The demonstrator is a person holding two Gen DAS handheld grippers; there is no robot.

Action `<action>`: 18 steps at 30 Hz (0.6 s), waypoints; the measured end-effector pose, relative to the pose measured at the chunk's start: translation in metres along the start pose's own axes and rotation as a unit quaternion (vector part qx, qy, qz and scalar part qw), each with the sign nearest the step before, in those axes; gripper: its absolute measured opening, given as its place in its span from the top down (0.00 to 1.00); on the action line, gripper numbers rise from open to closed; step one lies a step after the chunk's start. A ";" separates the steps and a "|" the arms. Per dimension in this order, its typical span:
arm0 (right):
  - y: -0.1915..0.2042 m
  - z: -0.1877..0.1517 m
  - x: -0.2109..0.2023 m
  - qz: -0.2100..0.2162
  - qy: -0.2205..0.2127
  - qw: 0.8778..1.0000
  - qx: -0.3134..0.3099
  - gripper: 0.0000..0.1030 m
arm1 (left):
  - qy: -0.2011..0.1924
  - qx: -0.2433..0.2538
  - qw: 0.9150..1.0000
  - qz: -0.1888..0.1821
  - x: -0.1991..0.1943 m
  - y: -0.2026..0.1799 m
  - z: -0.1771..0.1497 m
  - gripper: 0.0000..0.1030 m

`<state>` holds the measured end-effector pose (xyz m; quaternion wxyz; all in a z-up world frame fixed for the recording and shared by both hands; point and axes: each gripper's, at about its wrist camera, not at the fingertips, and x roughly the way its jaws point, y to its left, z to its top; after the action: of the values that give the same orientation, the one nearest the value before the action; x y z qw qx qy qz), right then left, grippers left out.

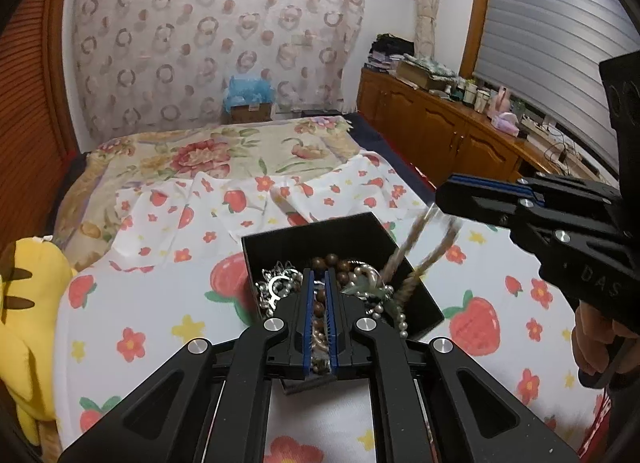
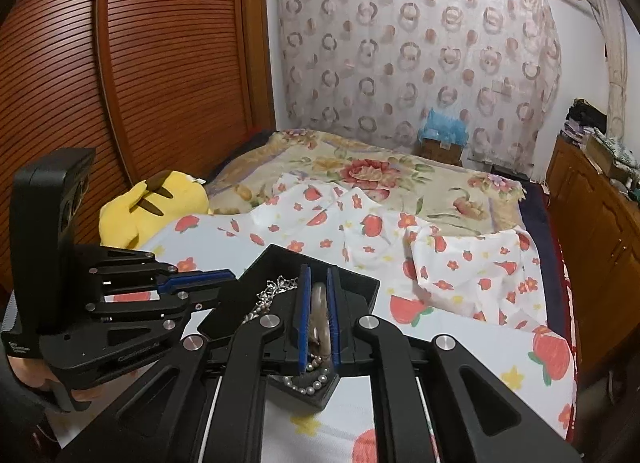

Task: Organize jewelry
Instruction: 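Lower the pearl necklaces into the black box and open the left tool, then move the left tool to the red-string bracelet and grasp its green charm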

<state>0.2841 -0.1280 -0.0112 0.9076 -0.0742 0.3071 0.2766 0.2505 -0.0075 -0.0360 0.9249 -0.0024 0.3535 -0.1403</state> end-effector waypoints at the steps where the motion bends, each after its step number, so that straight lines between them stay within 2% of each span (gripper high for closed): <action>1: 0.000 -0.002 -0.002 0.001 -0.001 1.000 0.001 0.91 | 0.001 0.002 1.000 0.001 -0.001 -0.001 -0.002 0.93; 4: 0.000 -0.006 -0.007 0.000 -0.002 1.000 -0.003 0.90 | 0.000 0.008 1.000 0.006 -0.005 -0.005 -0.011 0.81; 10: 0.000 -0.043 -0.031 0.004 0.006 1.000 -0.016 0.90 | 0.001 0.026 1.000 0.016 -0.013 -0.015 -0.037 0.65; 15: 0.000 -0.089 -0.037 0.008 0.038 0.999 -0.019 0.90 | 0.011 0.033 0.999 0.008 -0.016 -0.022 -0.057 0.64; 18: 0.003 -0.112 -0.037 0.011 0.060 0.998 -0.020 0.90 | 0.017 0.035 0.999 0.001 -0.017 -0.026 -0.067 0.59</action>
<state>0.2001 -0.1771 -0.0788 0.8829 -0.1055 0.3558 0.2878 0.1876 -0.0219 -0.0723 0.9185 0.0328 0.3639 -0.1514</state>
